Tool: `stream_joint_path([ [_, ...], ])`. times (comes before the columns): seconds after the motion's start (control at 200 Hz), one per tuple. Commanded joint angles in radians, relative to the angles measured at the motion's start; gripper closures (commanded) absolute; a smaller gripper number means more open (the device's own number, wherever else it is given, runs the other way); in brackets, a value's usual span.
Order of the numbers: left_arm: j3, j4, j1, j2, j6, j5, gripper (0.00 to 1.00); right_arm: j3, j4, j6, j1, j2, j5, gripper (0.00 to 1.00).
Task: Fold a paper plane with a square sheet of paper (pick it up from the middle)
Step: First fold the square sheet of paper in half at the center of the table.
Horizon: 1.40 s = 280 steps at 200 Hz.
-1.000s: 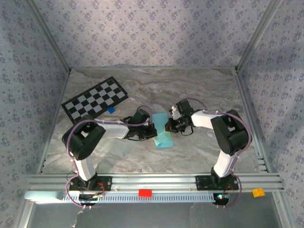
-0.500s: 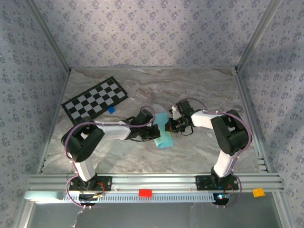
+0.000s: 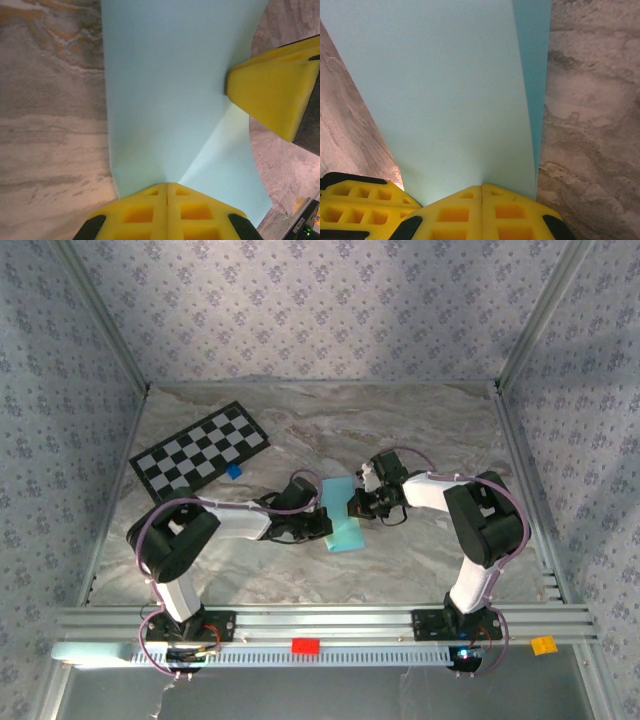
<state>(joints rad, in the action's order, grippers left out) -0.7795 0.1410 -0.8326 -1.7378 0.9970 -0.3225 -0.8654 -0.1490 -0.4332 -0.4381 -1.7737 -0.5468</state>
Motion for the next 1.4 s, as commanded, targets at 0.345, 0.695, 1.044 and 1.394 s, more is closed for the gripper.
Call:
stream_joint_path([
  [0.345, 0.031, 0.052, -0.018, 0.017, 0.036, -0.048, 0.97, 0.063, -0.123, 0.002, 0.021, -0.066, 0.185, 1.00],
  [0.695, 0.137, 0.042, -0.036, 0.009, 0.040, 0.003, 0.99, 0.071, -0.122, -0.001, 0.023, -0.062, 0.188, 1.00],
  [1.044, 0.009, -0.020, -0.043, 0.110, 0.025, -0.029, 0.95, 0.075, -0.122, -0.001, 0.022, -0.057, 0.190, 1.00],
  [1.394, 0.137, 0.040, -0.057, 0.030, 0.051, -0.032, 0.96, 0.078, -0.114, -0.010, 0.022, -0.062, 0.186, 1.00],
])
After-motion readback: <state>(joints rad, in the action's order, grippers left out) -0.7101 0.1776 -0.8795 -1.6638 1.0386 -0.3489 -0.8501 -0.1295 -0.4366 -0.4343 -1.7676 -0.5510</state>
